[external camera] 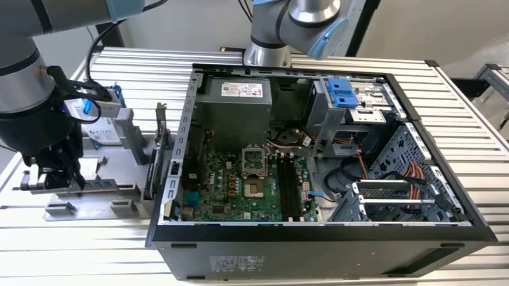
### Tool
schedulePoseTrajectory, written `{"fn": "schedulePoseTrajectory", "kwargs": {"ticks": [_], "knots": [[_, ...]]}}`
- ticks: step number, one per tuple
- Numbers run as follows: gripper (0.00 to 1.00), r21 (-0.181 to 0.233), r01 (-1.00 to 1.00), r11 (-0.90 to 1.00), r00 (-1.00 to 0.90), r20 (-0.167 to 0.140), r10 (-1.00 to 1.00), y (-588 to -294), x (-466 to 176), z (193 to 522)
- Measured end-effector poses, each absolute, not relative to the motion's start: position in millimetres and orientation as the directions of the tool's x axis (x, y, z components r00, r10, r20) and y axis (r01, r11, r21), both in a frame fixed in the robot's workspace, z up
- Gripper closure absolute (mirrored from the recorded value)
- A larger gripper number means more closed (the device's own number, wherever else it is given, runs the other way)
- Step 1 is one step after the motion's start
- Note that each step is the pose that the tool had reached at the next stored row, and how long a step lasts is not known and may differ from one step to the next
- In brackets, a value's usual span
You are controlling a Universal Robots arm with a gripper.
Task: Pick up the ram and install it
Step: 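Pick up the ram and move it above insertion slot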
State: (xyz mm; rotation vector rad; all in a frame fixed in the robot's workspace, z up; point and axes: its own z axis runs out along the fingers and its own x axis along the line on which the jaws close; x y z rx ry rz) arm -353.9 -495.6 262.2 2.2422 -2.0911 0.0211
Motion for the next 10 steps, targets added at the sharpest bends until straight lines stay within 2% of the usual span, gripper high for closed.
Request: {"fn": "schedulePoseTrajectory", "kwargs": {"ticks": [10], "knots": [[1.0, 0.046, -0.997, -0.068, 0.071, 0.062, -0.996, -495.6, -354.0, 273.1]]}}
